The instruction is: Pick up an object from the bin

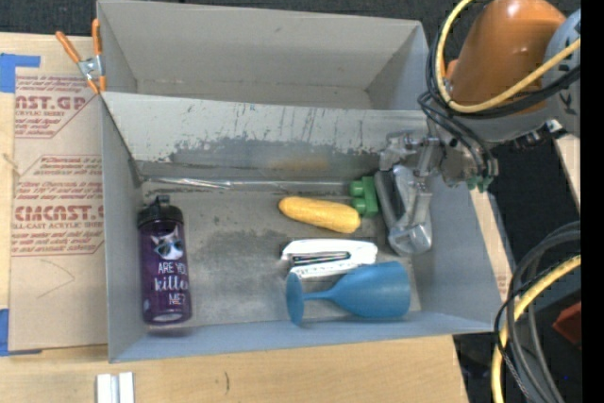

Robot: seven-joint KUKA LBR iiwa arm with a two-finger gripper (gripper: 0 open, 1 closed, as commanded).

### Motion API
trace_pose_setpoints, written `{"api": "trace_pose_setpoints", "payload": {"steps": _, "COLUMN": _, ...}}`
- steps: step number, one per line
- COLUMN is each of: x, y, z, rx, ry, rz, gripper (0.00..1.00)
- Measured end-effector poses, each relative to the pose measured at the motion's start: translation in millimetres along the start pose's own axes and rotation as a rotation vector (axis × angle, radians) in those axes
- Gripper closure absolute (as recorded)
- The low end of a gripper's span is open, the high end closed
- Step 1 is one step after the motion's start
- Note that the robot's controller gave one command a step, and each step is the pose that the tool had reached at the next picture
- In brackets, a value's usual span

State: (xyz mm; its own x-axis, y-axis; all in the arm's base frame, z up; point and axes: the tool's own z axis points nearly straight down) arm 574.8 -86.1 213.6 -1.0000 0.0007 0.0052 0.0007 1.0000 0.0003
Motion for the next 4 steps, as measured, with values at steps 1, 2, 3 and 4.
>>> {"api": "trace_pose_setpoints", "payload": {"steps": 1, "x": -1.4, "y": 0.3, "z": -4.8, "rx": 0.001, "ry": -0.008, "rz": -0.001, "gripper": 0.0}}
{"api": "trace_pose_setpoints", "payload": {"steps": 2, "x": -4.1, "y": 4.7, "z": 8.3, "rx": 0.003, "ry": -0.013, "rz": -0.066, "gripper": 0.0}}
{"api": "trace_pose_setpoints", "payload": {"steps": 3, "x": -8.0, "y": 25.4, "z": 68.6, "rx": 0.002, "ry": -0.013, "rz": -0.195, "gripper": 0.0}}
{"api": "trace_pose_setpoints", "payload": {"steps": 4, "x": -7.1, "y": 41.1, "z": 122.3, "rx": 0.002, "ry": -0.017, "rz": -0.183, "gripper": 0.0}}
